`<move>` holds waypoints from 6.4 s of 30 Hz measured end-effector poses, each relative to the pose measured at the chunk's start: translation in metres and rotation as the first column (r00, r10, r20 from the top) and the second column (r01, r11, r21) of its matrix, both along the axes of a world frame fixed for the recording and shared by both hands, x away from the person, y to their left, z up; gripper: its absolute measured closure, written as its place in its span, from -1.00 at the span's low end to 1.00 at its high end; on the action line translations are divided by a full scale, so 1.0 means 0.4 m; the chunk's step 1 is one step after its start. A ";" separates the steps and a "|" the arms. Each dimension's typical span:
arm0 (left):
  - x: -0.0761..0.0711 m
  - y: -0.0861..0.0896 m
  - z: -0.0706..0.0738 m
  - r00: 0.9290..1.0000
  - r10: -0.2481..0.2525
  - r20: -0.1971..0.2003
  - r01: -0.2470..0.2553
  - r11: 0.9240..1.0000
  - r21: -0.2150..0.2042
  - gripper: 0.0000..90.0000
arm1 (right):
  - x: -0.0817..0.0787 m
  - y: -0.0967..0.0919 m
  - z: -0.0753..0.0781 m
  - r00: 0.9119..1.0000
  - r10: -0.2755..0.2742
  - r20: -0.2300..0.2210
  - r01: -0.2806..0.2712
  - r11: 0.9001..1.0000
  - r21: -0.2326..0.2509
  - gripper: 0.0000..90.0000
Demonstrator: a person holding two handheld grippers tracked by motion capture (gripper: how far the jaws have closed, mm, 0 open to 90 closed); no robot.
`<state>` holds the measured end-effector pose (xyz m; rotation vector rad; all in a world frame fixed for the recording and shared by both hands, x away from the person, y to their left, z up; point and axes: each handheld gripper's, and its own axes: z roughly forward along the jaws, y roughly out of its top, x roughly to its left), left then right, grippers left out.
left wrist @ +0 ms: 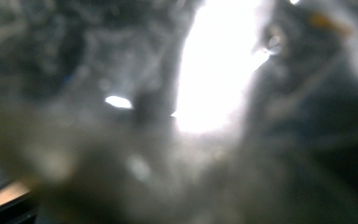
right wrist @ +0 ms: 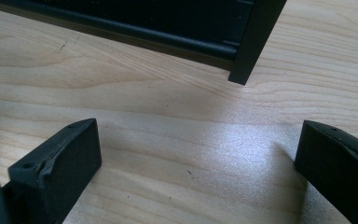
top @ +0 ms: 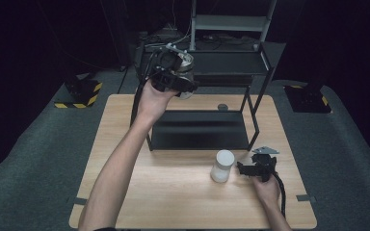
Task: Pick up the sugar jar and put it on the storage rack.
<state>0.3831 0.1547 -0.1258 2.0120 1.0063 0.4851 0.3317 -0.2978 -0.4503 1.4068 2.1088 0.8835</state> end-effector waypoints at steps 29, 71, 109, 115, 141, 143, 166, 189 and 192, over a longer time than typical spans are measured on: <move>0.176 -0.118 0.003 0.965 0.263 0.006 -0.263 0.964 0.029 -0.32 | 0.000 0.000 0.000 1.000 0.000 -0.001 0.000 1.000 -0.002 -1.00; 0.062 -0.048 -0.098 0.954 0.249 0.169 -0.230 0.966 -0.122 -0.99 | 0.000 0.001 0.000 1.000 0.000 0.000 0.000 1.000 -0.003 -1.00; -0.092 0.040 -0.213 0.969 0.166 0.182 -0.150 0.984 -0.095 -1.00 | -0.001 0.002 0.000 1.000 -0.002 0.002 0.002 1.000 -0.003 -1.00; -0.102 0.048 -0.231 0.969 0.170 0.179 -0.157 0.984 -0.085 -0.99 | -0.001 0.002 0.000 1.000 -0.001 0.002 0.001 1.000 -0.004 -1.00; -0.126 0.057 -0.287 0.977 0.145 0.155 -0.139 0.989 -0.049 -0.98 | 0.000 0.002 0.000 1.000 -0.001 0.001 0.001 1.000 -0.005 -1.00; -0.128 0.056 -0.293 0.978 0.141 0.153 -0.136 0.990 -0.040 -0.98 | 0.000 0.002 0.000 1.000 -0.001 0.002 0.001 1.000 -0.005 -1.00; -0.142 0.068 -0.384 0.985 0.138 0.106 -0.137 0.990 -0.017 -0.98 | -0.001 0.002 0.000 1.000 -0.001 0.002 0.001 1.000 -0.005 -1.00; -0.149 0.080 -0.480 0.987 0.155 0.053 -0.154 0.988 -0.016 -0.99 | 0.000 0.002 0.000 1.000 -0.001 0.002 0.001 1.000 -0.005 -1.00; -0.151 0.079 -0.493 0.986 0.157 0.047 -0.157 0.988 -0.010 -0.99 | 0.000 0.002 0.000 1.000 -0.002 0.002 0.002 1.000 -0.005 -1.00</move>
